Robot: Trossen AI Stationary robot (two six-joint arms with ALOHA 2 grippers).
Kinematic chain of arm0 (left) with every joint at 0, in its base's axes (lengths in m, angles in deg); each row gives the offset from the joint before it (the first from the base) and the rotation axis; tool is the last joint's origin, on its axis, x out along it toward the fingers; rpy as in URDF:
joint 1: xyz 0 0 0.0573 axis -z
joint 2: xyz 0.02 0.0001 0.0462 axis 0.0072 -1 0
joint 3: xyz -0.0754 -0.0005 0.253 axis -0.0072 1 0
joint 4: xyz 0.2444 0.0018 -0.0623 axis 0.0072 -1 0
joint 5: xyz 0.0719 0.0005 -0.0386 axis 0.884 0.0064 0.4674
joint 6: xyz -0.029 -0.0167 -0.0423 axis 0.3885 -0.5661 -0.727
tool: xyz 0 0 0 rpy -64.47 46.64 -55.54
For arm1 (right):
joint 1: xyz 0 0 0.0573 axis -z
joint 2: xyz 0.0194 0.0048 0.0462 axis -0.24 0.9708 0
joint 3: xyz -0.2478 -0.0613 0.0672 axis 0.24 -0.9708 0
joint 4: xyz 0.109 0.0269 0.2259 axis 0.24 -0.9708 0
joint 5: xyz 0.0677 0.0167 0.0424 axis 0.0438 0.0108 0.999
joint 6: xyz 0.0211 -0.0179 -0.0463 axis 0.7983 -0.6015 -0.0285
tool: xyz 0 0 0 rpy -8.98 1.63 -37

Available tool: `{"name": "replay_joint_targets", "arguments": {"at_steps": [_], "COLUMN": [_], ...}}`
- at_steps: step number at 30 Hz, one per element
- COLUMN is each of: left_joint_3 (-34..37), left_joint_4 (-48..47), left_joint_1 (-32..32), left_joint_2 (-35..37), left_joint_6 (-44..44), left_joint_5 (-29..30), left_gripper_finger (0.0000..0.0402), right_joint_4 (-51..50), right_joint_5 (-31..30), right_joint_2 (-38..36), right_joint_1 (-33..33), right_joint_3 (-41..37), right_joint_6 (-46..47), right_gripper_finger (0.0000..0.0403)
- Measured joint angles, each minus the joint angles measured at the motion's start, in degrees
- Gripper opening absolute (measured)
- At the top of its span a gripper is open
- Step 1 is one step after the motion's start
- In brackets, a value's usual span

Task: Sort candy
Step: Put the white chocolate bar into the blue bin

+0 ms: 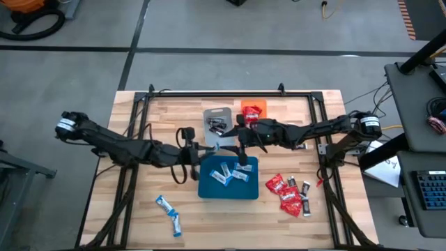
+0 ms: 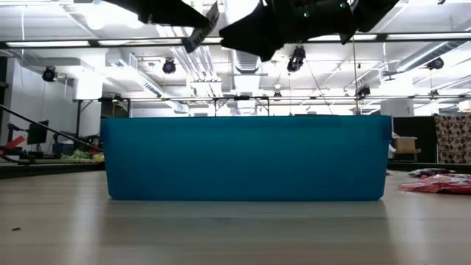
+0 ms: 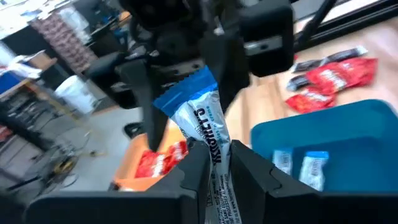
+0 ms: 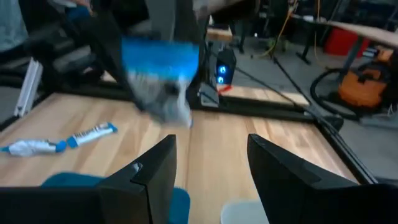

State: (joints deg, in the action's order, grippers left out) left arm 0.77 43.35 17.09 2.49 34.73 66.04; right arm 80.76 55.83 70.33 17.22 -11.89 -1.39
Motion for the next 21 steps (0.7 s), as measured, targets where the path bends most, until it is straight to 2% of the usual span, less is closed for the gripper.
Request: {"name": "replay_joint_targets", "arguments": {"at_steps": [2, 7, 15, 21], "left_joint_3": [1.65, 5.24, 5.89, 5.87], "left_joint_4": [2.96, 4.96, 12.00, 15.39], "left_joint_1": [-0.91, -2.50, -4.59, -4.77], "left_joint_2": [-0.16, -0.06, -2.47, -4.53], "left_joint_6": [0.02, -1.23, -1.51, -0.56], "left_joint_5": [-1.86, -1.93, -1.89, -1.87], "left_gripper_finger": [0.0040, 0.0041, 0.0041, 0.0041], "right_joint_4": [1.29, 2.90, 7.09, 5.30], "right_joint_5": [0.00, -0.01, 2.54, -0.71], "right_joint_2": [0.00, 0.02, 0.35, 0.35], "right_joint_1": [-0.09, -0.09, -0.09, -0.09], "right_joint_3": [0.00, -0.02, 0.00, 0.00], "right_joint_6": [0.78, 2.08, 6.01, 8.44], "right_gripper_finger": [0.0187, 0.0187, 0.0189, 0.0219]}}
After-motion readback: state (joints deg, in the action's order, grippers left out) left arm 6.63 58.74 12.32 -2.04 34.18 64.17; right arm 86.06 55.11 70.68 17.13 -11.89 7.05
